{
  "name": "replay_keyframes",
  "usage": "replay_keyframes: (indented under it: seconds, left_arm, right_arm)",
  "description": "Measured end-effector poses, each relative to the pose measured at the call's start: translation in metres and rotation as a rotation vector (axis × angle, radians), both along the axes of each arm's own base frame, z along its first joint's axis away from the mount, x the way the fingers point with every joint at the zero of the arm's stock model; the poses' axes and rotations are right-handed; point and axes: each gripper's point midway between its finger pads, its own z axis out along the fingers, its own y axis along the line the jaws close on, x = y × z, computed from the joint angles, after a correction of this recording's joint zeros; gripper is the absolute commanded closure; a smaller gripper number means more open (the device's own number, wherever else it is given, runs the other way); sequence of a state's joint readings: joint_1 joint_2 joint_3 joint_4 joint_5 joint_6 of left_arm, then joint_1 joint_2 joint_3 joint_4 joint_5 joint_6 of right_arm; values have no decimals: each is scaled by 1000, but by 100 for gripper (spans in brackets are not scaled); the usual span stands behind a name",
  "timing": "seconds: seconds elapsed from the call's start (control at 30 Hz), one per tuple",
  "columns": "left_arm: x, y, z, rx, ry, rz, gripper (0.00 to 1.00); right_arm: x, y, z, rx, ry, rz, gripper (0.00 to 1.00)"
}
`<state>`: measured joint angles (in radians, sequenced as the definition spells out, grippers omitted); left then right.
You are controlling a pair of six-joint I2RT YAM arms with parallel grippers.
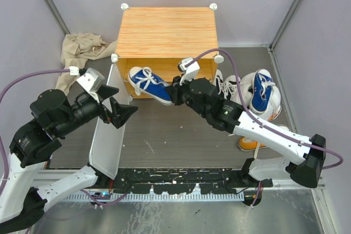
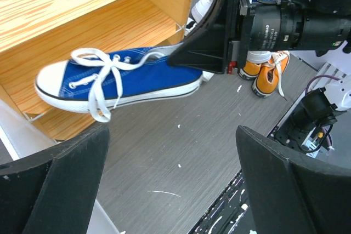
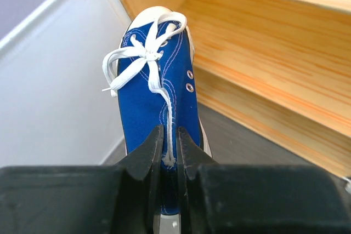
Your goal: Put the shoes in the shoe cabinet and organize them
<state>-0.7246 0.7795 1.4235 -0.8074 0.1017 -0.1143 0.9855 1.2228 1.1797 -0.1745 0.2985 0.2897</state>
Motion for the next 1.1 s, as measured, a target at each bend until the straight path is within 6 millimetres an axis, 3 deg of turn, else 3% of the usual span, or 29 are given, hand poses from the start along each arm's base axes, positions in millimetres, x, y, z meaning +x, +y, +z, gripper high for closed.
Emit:
replay_keyframes:
  seconds: [0.2,0.47,0.67,0.9,1.1]
  left_arm:
    - [-2,6,1,2,-16,17,2]
    - [3,14,-4,29,-29,58,2]
    - [3,21,-13,44,-25,88,2]
    - [4,36,-13,46,-38,154,2]
    - [2,46,-19,59,-34,190,2]
  right_arm:
    - [22,13,-2,65,-59,-70,99]
    - [62,36,-43,29,-92,-192,99]
    - [84,48,-63,7,-140,-288,99]
    - [109,67,-66,34,-199,-406,99]
    - [133,89,-51,82,-239,-495,99]
